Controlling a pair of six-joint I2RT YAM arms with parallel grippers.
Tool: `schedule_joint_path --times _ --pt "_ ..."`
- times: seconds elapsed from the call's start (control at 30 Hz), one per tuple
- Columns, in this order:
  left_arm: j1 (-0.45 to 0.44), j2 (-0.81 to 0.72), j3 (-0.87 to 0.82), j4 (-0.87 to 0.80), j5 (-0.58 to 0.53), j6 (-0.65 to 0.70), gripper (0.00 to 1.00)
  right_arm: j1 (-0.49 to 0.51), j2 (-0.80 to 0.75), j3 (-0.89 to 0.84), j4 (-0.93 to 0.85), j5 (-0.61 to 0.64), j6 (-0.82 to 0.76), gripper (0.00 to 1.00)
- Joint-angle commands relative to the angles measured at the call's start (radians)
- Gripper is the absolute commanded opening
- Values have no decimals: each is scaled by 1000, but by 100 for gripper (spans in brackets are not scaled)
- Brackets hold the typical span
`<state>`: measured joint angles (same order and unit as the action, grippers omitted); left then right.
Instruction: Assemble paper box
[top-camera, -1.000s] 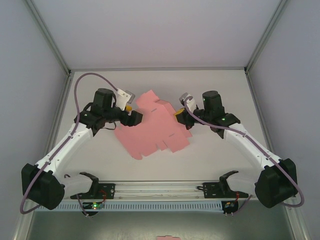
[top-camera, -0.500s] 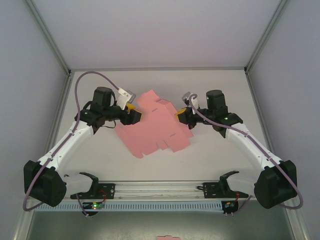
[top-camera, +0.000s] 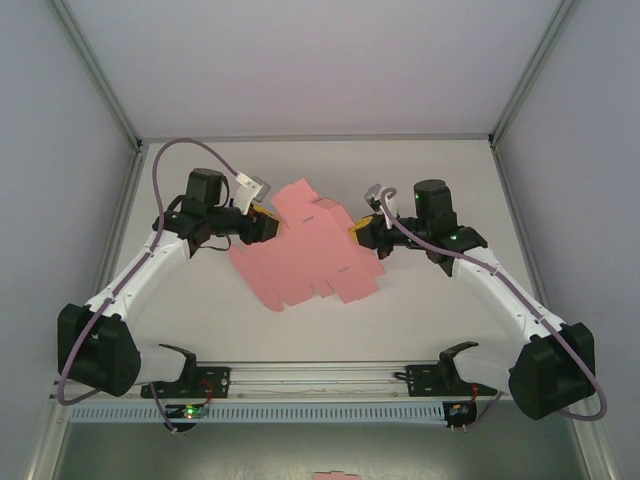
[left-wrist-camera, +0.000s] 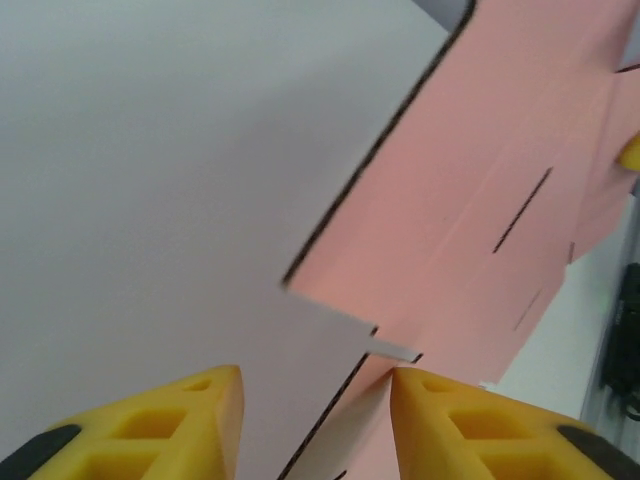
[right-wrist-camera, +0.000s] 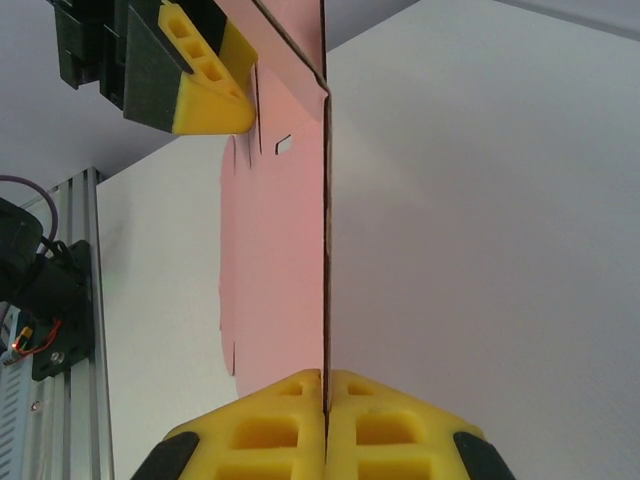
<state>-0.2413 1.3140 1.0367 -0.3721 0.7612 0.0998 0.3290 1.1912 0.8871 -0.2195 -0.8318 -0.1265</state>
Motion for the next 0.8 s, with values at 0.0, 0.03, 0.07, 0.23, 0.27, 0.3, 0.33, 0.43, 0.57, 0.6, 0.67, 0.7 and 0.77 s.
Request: schedule_joint_path --times 0.0,0.03,0.07,0.23,0.27,0.3,0.33,0.43,0.57,0.6,0.67,0.7,0.77 --pt "8 -4 13 39 83 22 37 -9 11 23 8 -45 6 0" --pt "8 0 14 39 88 22 31 -9 11 23 9 -41 9 0" --pt "8 3 16 38 97 22 25 -9 10 23 9 -35 11 0" --pt "-7 -24 -11 47 81 26 7 -11 5 21 41 39 74 0" --pt "-17 -38 -24 58 45 15 6 -10 6 22 53 57 101 0" --pt "-30 -51 -35 63 1 9 4 -10 5 23 61 60 121 0" --pt "-49 -64 -42 63 -50 5 2 -8 5 23 69 58 135 0" --pt "-146 -99 -65 59 -233 19 1 3 12 26 98 66 194 0" --pt "-330 -134 -94 89 -600 15 4 34 33 36 88 107 225 0" --pt "-373 -136 -99 93 -691 12 5 46 33 37 83 125 222 0" --pt "-459 -126 -102 99 -848 19 4 79 33 49 47 188 186 0" --pt "-497 -116 -106 108 -909 21 5 94 34 53 32 215 172 0" --pt "-573 -82 -107 140 -1035 23 5 112 39 61 18 236 161 0"
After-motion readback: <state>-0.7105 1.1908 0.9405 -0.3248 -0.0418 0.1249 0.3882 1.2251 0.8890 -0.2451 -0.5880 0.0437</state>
